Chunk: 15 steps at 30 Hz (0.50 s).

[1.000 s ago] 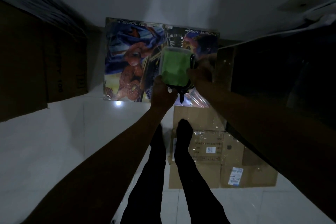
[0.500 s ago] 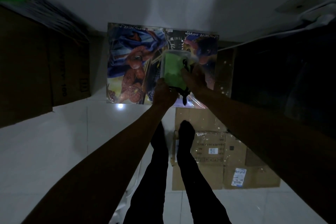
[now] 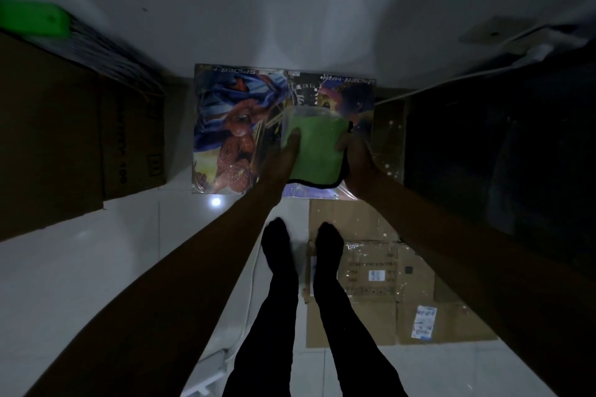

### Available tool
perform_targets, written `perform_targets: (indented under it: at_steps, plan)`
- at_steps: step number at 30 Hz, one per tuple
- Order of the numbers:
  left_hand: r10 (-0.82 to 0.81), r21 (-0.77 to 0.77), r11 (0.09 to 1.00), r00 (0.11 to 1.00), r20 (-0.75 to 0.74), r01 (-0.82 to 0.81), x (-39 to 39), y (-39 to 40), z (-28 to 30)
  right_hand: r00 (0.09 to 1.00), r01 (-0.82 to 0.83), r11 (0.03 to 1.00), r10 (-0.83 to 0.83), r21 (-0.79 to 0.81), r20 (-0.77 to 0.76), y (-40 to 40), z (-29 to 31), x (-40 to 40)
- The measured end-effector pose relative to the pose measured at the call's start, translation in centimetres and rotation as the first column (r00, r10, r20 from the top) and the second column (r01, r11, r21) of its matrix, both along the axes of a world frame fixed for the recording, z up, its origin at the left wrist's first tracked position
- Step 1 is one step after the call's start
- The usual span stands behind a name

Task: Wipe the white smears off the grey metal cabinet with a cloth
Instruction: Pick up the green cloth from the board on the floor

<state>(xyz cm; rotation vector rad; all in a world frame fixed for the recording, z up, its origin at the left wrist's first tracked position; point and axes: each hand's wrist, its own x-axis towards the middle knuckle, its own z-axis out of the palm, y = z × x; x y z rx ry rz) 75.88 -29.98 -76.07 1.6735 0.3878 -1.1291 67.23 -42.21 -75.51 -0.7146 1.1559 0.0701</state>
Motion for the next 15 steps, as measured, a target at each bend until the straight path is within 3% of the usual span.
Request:
perform_targets:
  at_steps: [4, 7, 11, 15]
  plan:
    - [-0.041, -0.113, 0.993, 0.977, -0.207, 0.017, -0.3, 1.6, 1.4, 1.0, -0.001, 0.999, 0.001, 0.046, 0.013, -0.4, 1.4, -0.5]
    - [-0.045, -0.13, 0.991, 0.991, -0.126, 0.029, -1.5, 2.9, 3.4, 0.998, -0.057, 0.998, 0.056, -0.011, -0.029, -0.3, 2.5, -1.4]
    - [-0.099, -0.154, 0.982, 0.994, 0.054, 0.106, -3.2, 4.2, 7.7, 0.948, -0.319, 0.927, 0.31, -0.198, -0.077, 0.3, 6.2, -3.5]
    - [-0.082, -0.153, 0.984, 0.995, 0.06, 0.091, -4.4, 4.8, 14.0, 0.921, -0.385, 0.878, 0.386, -0.283, -0.057, 1.6, 12.3, -5.5]
